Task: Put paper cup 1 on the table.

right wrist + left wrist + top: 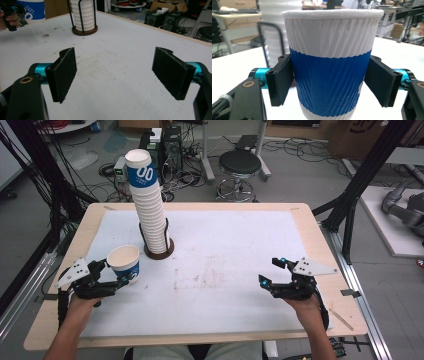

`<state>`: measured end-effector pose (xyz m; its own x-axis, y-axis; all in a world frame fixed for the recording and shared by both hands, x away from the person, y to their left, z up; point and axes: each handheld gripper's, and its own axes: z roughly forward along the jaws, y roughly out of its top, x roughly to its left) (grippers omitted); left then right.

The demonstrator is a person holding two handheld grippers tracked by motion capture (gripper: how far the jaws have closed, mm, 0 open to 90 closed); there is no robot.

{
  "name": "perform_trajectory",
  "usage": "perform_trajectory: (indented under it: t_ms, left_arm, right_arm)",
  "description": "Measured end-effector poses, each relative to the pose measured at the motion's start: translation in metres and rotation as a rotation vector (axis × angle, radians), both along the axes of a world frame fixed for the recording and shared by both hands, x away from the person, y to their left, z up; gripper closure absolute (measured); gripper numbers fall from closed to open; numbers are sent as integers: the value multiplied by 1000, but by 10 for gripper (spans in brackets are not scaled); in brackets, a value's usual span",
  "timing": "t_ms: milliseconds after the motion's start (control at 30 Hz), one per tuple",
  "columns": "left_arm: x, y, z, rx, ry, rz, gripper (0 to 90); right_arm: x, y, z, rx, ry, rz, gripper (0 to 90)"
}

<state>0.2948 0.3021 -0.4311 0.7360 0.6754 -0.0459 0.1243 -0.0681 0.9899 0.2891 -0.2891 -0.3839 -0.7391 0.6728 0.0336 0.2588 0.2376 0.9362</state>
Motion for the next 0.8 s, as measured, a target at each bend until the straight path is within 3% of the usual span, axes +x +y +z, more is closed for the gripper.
perform_trajectory:
  t_ms: [200, 433, 800]
  left_arm:
    - [2, 13, -9, 40, 51, 72, 262]
    - [7, 17, -15, 100, 120, 148, 262]
    - [9, 16, -20, 160, 167, 193, 257]
  right_arm:
    - [3, 6, -2, -9, 6, 19, 203]
    - [3, 4, -3, -10, 11, 22, 203]
    - [1, 1, -3, -1, 16, 16, 204]
